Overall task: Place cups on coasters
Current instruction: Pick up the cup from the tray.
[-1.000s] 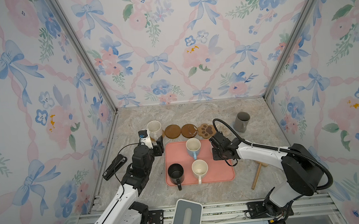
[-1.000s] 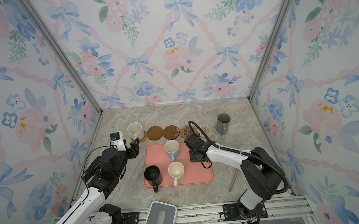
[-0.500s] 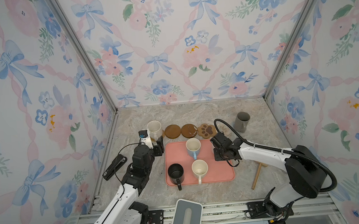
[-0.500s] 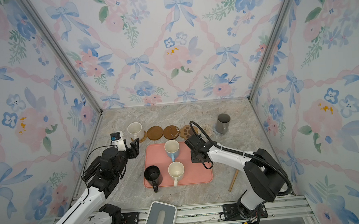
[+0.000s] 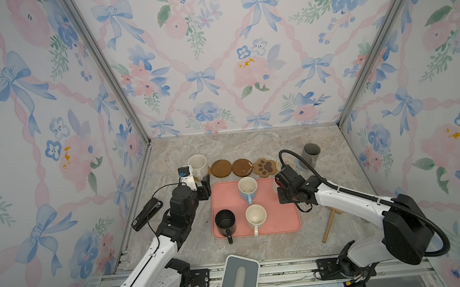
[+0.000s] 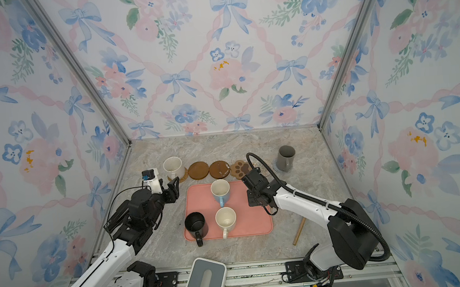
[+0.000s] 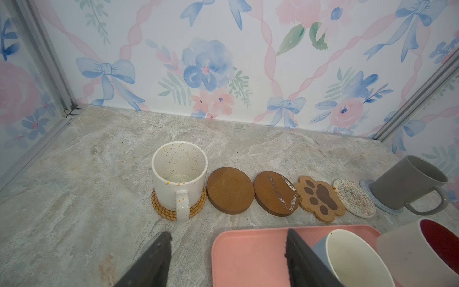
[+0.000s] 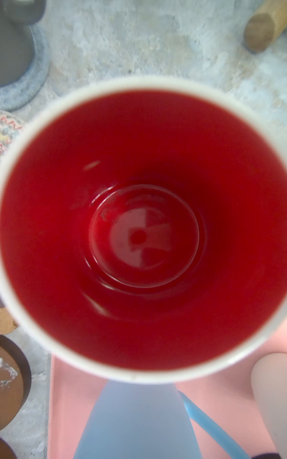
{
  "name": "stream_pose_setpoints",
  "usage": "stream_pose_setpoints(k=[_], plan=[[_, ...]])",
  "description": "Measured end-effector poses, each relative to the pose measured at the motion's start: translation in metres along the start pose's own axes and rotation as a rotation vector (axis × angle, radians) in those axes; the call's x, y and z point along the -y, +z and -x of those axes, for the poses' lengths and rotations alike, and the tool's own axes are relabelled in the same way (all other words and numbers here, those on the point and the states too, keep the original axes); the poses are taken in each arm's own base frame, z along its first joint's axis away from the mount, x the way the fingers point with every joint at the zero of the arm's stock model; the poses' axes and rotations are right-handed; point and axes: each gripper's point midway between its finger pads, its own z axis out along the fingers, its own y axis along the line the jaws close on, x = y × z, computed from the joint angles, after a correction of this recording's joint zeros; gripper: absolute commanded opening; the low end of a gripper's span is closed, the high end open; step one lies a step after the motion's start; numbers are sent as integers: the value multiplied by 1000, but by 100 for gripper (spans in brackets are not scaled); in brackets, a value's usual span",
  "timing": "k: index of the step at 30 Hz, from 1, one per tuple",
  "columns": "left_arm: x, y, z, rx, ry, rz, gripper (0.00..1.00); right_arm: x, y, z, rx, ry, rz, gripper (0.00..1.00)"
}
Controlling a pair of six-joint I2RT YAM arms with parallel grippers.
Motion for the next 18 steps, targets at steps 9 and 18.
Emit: stream_pose_setpoints(k=[9, 18], plan=[[2, 0, 0, -1, 1, -5, 68, 30, -4, 32, 27, 34, -28, 0], [2, 8, -15, -50, 8, 7, 68, 35, 1, 65, 51, 46, 9, 0]])
